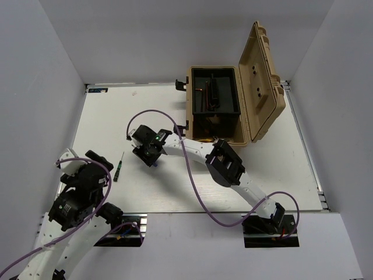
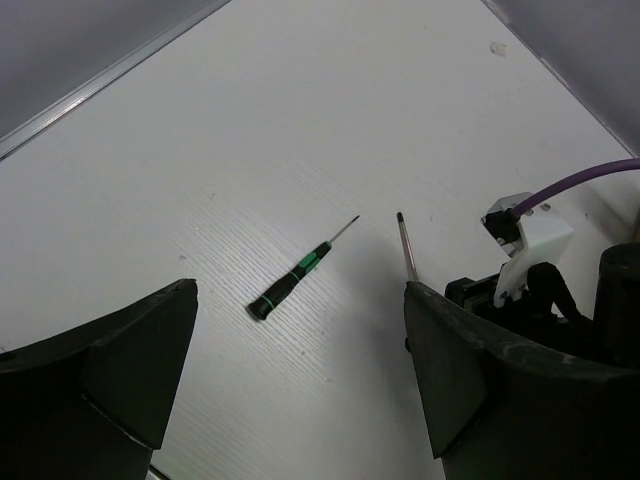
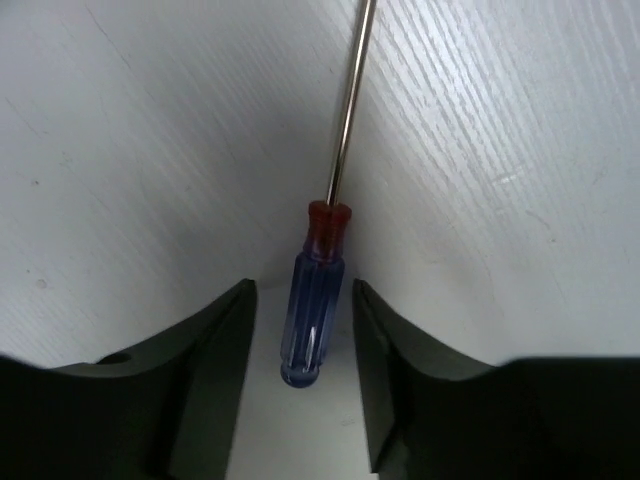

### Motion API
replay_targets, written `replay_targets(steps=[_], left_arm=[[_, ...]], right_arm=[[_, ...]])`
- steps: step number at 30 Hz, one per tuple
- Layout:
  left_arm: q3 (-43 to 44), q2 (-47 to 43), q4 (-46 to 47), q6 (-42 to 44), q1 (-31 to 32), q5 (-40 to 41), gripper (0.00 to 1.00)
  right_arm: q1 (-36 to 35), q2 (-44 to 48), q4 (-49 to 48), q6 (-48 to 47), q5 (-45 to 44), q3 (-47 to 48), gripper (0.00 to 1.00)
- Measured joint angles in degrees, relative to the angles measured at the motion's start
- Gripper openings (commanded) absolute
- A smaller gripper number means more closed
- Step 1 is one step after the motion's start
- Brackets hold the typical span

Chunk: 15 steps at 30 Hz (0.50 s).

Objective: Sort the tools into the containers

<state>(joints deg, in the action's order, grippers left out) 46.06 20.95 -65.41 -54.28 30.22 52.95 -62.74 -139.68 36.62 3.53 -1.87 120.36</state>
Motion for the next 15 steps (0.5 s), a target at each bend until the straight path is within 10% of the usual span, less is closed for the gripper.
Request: replay_targets(steps=[7, 15], left_arm=[[-0.6, 7.0, 0.9, 0.1, 0.0, -0.4, 0.94], [-3.5, 12.2, 7.0, 2.8, 0.0, -6.2, 0.92]], right_arm=[[-0.4, -0.3, -1.2, 0.2, -2.8, -0.2, 0.01], [0.5, 1.5, -1.1, -0.7, -2.0, -2.4, 0.00]])
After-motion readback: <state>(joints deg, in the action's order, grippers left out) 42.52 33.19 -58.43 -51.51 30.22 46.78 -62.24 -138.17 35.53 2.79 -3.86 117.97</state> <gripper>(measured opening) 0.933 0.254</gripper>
